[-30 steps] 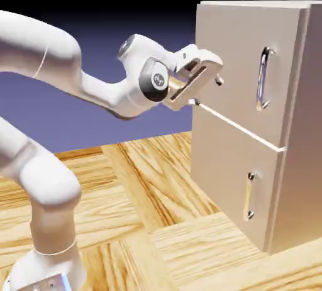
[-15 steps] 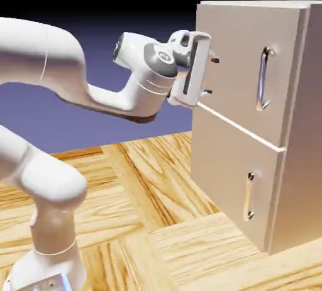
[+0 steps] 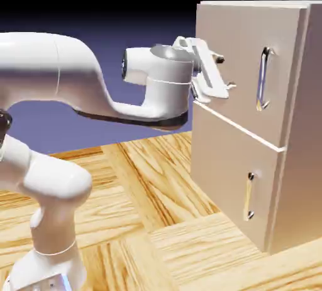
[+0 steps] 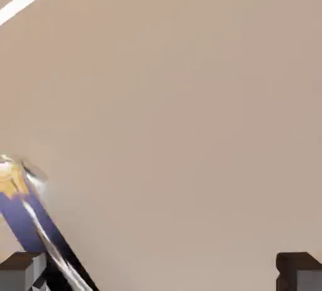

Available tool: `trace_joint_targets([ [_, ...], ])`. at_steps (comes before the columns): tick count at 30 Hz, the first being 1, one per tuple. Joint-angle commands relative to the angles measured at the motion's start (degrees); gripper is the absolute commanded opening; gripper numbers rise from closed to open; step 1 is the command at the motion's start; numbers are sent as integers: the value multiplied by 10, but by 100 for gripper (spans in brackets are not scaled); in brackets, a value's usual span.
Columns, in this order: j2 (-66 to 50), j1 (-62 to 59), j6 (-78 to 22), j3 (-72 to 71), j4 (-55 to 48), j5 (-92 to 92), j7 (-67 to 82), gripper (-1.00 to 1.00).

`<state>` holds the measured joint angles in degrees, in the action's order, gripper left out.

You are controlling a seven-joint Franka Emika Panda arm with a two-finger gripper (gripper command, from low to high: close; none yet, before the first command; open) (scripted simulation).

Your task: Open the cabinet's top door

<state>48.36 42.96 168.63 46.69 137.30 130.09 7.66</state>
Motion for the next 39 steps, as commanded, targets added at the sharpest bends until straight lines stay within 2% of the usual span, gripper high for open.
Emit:
trace_joint_targets([
  [1,3,8,-1,9,-5,25,10,0],
  [11,33,89,-11,98,-50,273,105,0],
  [18,-6,195,-26,168,-125,289,95,0],
  [19,-6,195,-26,168,-125,289,95,-100],
  [29,13,8,-110,13,19,177,129,-100],
  [39,108,-171,-222,-192,183,-30,213,-100],
])
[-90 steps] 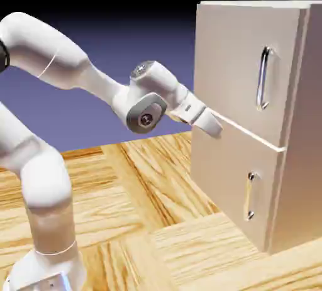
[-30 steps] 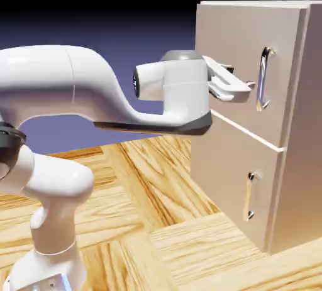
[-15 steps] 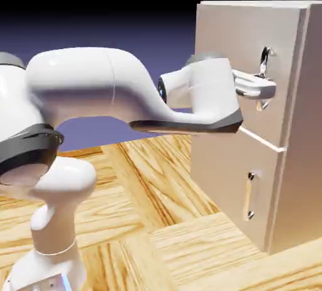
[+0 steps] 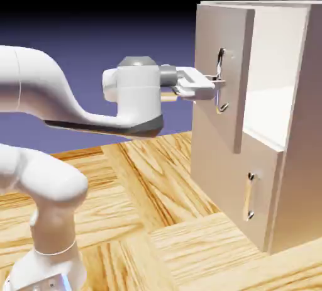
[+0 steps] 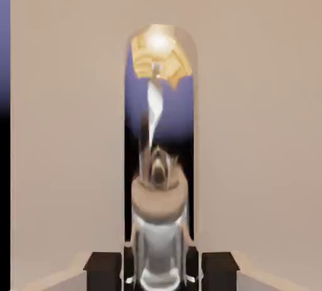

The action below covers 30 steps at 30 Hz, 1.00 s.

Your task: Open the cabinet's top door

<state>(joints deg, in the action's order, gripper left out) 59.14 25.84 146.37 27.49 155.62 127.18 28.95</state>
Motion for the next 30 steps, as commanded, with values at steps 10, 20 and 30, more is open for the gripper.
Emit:
trace_joint_targets([
  [10,114,-58,-132,-199,102,-249,87,-100],
  [20,154,-32,-300,-406,116,-483,127,-100],
  [30,89,-42,-483,-614,35,-678,117,-100],
])
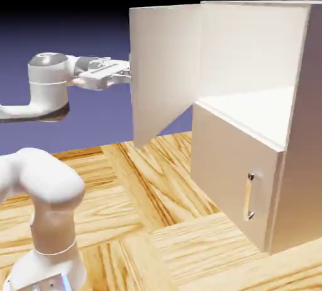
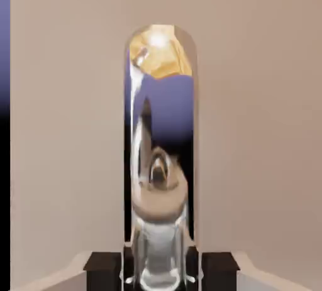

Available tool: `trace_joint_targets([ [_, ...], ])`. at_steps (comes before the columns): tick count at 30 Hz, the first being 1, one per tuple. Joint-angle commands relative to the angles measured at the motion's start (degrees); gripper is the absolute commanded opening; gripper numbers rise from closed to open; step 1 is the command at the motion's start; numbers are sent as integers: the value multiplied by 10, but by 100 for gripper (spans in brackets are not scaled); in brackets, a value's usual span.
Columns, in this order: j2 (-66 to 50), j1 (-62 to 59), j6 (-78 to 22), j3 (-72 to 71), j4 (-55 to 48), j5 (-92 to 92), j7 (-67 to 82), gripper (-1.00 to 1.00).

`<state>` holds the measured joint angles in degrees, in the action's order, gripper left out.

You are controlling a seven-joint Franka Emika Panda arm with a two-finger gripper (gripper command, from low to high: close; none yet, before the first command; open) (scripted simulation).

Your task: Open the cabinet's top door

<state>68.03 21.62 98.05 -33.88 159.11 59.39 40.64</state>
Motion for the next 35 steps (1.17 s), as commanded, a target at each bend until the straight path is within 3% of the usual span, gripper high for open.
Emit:
trace_joint_targets([
  [1,-11,-7,-18,-21,-14,-17,-2,-100],
  [17,-147,-275,-303,-335,-324,-201,-24,-100],
  [35,-85,-636,-522,-543,-688,-276,63,-100],
])
